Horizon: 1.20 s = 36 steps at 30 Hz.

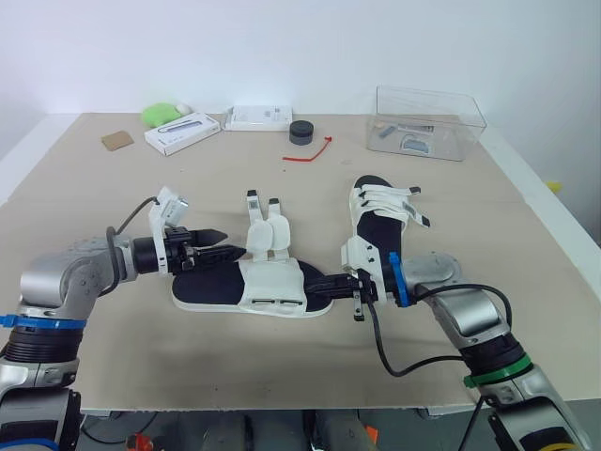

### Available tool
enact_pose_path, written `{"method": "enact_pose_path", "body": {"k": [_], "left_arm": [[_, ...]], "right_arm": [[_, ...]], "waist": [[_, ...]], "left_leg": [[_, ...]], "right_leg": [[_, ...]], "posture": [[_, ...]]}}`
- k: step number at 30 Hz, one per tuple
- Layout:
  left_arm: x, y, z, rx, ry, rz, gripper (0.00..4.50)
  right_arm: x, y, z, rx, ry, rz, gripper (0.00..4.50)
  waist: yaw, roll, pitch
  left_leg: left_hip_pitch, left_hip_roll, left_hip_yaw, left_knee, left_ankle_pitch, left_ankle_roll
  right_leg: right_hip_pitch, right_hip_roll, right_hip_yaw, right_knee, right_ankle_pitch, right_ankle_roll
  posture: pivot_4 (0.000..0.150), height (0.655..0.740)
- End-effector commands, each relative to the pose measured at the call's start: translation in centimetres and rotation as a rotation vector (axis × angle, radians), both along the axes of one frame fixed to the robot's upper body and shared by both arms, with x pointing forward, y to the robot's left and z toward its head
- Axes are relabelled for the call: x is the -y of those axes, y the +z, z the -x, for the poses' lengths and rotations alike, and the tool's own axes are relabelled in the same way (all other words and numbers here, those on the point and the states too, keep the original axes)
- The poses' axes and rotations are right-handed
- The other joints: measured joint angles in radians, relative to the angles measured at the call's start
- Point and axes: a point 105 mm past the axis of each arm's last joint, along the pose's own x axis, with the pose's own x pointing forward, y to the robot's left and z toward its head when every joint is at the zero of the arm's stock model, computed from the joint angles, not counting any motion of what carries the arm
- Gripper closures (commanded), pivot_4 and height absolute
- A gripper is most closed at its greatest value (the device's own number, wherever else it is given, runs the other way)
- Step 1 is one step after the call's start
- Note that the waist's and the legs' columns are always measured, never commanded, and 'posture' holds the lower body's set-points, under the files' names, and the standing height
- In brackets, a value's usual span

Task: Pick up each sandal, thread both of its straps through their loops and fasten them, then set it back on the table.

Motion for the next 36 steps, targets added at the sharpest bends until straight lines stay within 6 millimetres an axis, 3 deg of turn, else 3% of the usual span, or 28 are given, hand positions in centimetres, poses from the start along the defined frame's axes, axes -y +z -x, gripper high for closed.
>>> {"method": "enact_pose_path", "body": {"k": [1, 11, 19, 26, 32, 36], "left_arm": [[-0.5, 1.2, -1.0, -0.133, 0.038, 0.127, 0.00], [0.6, 0.1, -2.4, -0.390, 0.057, 0.221, 0.00], [1.6, -0.2, -4.3, -0.407, 0.062, 0.237, 0.00], [2.1, 0.4, -6.4, -0.427, 0.095, 0.352, 0.00], [4.0, 0.2, -6.8, -0.478, 0.053, 0.423, 0.00], [4.1, 0.0, -7.0, -0.489, 0.062, 0.427, 0.00]], "right_arm": [[-0.9, 0.8, 0.3, 0.070, 0.047, -0.011, 4.42], [-0.9, 1.2, 0.2, 0.094, 0.049, -0.023, 4.42], [-0.8, 1.2, 0.1, 0.110, 0.056, -0.014, 4.42], [-0.8, 1.2, 0.1, 0.120, 0.059, -0.011, 4.42], [-0.7, 1.1, 0.2, 0.131, 0.061, 0.002, 4.42], [-0.7, 1.1, 0.2, 0.136, 0.062, 0.005, 4.42]], "waist": [[0.001, -0.001, 0.000], [-0.001, -0.001, 0.000], [-0.002, -0.001, 0.000], [-0.002, -0.001, 0.000], [-0.001, -0.002, 0.000], [-0.003, -0.002, 0.000]], "left_leg": [[0.000, 0.000, 0.000, 0.001, 0.000, 0.000], [-0.001, -0.001, -0.002, 0.001, 0.000, 0.000], [-0.001, -0.001, -0.002, 0.001, 0.000, -0.001], [-0.003, -0.002, -0.002, 0.002, 0.000, -0.001], [-0.003, -0.002, -0.003, 0.002, 0.000, -0.001], [-0.004, -0.003, -0.004, 0.003, 0.000, -0.001]], "right_leg": [[0.000, 0.000, -0.001, 0.000, 0.000, 0.000], [0.000, -0.001, -0.001, 0.000, 0.003, -0.005], [0.000, 0.000, -0.001, 0.000, 0.003, -0.005], [0.000, -0.001, -0.002, 0.000, 0.003, -0.005], [0.000, -0.001, -0.002, 0.000, 0.003, -0.005], [0.000, -0.002, -0.002, 0.000, 0.004, -0.005]], "posture": [[0.150, 0.7400], [0.150, 0.7400], [0.150, 0.7400], [0.150, 0.7400], [0.150, 0.7400], [0.150, 0.7400]]}}
